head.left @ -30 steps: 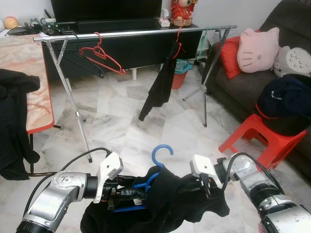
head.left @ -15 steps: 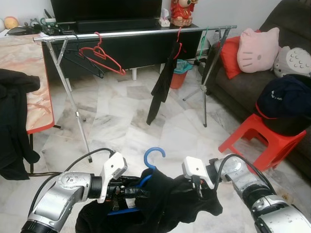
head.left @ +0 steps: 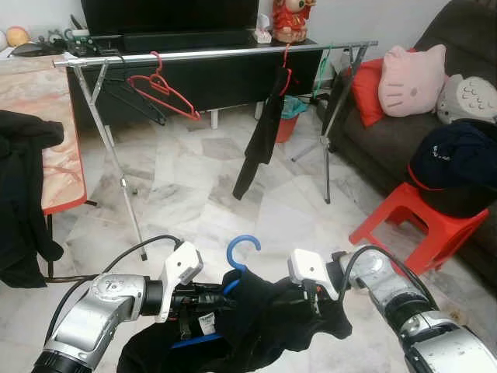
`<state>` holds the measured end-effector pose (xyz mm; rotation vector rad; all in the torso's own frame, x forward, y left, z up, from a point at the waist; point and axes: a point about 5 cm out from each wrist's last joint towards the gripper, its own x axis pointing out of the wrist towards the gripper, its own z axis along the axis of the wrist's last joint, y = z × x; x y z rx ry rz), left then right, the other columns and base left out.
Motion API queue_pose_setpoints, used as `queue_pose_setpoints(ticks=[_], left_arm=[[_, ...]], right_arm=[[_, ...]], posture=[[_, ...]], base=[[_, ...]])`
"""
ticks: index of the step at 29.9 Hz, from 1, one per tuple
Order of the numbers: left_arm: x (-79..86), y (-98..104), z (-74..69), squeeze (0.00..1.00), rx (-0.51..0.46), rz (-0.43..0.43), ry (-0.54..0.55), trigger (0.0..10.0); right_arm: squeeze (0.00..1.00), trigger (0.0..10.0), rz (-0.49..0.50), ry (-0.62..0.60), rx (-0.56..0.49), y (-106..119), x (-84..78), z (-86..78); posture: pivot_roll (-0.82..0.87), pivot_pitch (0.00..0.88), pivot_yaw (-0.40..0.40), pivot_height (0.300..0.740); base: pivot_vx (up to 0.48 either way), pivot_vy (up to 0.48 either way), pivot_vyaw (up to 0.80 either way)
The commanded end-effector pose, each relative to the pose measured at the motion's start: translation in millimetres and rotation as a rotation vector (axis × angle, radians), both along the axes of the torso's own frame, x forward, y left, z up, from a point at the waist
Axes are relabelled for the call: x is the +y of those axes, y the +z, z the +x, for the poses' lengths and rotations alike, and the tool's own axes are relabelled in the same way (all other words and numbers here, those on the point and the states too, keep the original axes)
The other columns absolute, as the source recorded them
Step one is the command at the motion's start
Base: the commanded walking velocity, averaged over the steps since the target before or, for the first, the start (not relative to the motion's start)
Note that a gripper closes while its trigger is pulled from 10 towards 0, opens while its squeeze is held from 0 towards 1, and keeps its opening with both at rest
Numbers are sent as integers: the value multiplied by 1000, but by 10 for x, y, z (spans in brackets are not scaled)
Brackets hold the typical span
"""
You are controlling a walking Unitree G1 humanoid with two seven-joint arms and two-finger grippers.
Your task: Hang hanger
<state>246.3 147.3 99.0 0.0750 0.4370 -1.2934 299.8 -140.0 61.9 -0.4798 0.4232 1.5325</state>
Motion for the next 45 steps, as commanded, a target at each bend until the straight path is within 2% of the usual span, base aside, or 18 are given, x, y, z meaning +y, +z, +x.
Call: queue_pose_setpoints(ticks=[1,16,17,27,40,41,42,44,45], left_arm=[[-78,3,-23,0,6,4,-36,0],[-58,-2,-8,0,6,10,-28,0],[-55,-5,-4,0,6,12,-25,0],[-28,-31,4,0,6,28,-17,0],[57,-178,74,0,-23,125,47,0],[78,-200,128,0,-45,141,94,0],[103,-221,187,0,-73,159,148,0],[170,-295,319,0,-137,224,297,0],[204,-337,366,0,-147,257,365,1020]], right_arm=[[0,10000,39,-31,-60,131,42,107],[0,10000,46,-34,-57,132,68,113],[1000,10000,47,-35,-53,133,66,113],[1000,10000,48,-34,-55,149,53,122],[1000,10000,50,-31,-61,156,48,121],[855,10000,41,-33,-69,156,38,124],[0,10000,31,-36,-81,158,25,128],[0,10000,-4,-51,-124,160,-11,143],[0,10000,-19,-66,-142,157,-27,152]], posture=[[82,0,-134,740],[85,0,-132,740],[85,0,-132,740],[82,0,-129,740],[76,0,-121,740],[76,0,-121,740],[74,0,-116,740],[69,0,-109,740],[67,0,-108,740]], base=[[0,0,0],[0,0,0],[0,0,0],[0,0,0],[0,0,0],[0,0,0],[0,0,0],[0,0,0],[0,0,0]])
